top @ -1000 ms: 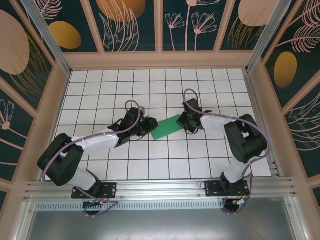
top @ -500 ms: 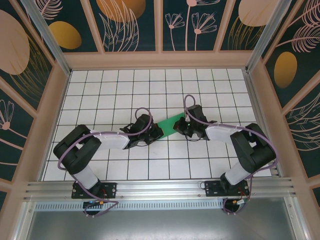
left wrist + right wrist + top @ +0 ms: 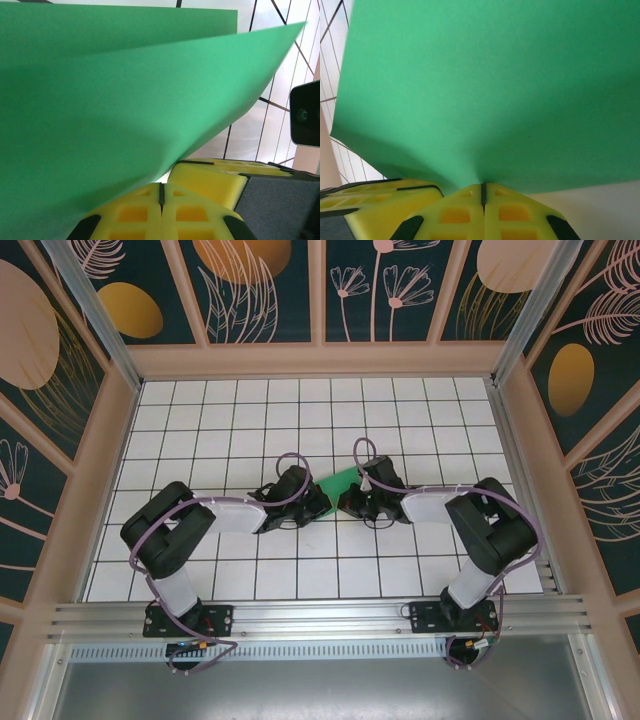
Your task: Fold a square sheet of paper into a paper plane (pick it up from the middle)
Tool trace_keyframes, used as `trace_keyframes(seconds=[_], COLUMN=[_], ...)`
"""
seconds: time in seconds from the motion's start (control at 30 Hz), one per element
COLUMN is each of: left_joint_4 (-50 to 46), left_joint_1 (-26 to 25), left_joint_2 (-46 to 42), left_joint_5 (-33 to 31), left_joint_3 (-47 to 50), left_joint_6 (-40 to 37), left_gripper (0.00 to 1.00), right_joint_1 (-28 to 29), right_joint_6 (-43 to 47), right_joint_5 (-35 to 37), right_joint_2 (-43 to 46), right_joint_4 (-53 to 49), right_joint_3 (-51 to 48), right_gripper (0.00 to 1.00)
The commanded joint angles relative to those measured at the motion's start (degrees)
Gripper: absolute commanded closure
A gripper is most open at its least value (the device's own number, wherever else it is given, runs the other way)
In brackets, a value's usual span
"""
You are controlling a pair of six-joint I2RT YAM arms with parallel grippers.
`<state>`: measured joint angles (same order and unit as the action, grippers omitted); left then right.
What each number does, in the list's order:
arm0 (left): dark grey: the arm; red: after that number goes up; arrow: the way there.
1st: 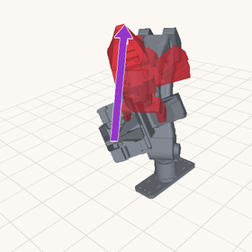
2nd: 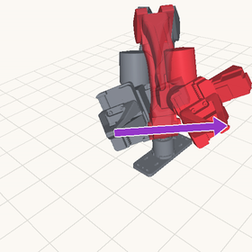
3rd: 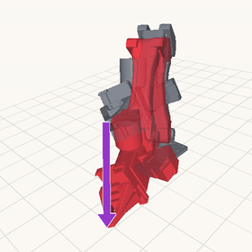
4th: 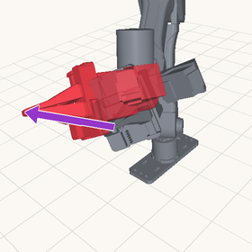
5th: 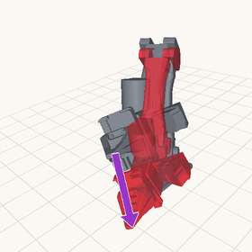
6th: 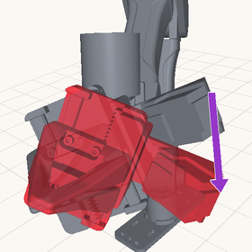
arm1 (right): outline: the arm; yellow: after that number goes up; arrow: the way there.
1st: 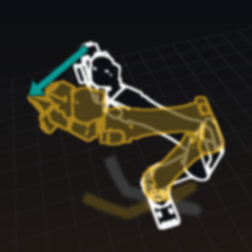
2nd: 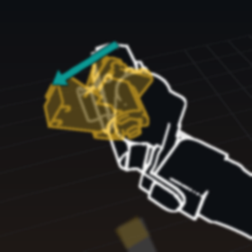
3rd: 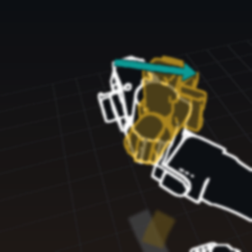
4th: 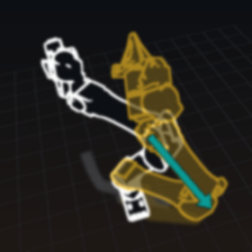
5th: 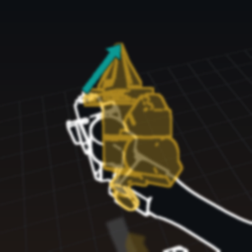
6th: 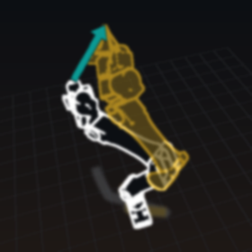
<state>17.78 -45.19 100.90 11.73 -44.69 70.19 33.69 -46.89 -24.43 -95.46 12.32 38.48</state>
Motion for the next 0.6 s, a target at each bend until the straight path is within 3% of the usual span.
trace_keyframes(seconds=[0.0,0.57], left_joint_4=[-0.68,0.75], left_joint_1=[-0.39,-0.87], left_joint_2=[1.0,2.85], left_joint_5=[-0.21,1.75], left_joint_3=[-1.19,-1.02], left_joint_6=[0.75,1.23], left_gripper=[0.99,1.0], right_joint_1=[0.4,0.32], right_joint_6=[1.22,0.39], right_joint_5=[-0.29,0.3], right_joint_2=[-1.17,-2.75], right_joint_4=[1.92,2.3], right_joint_3=[0.23,0.45], right_gripper=[1.0,1.0])
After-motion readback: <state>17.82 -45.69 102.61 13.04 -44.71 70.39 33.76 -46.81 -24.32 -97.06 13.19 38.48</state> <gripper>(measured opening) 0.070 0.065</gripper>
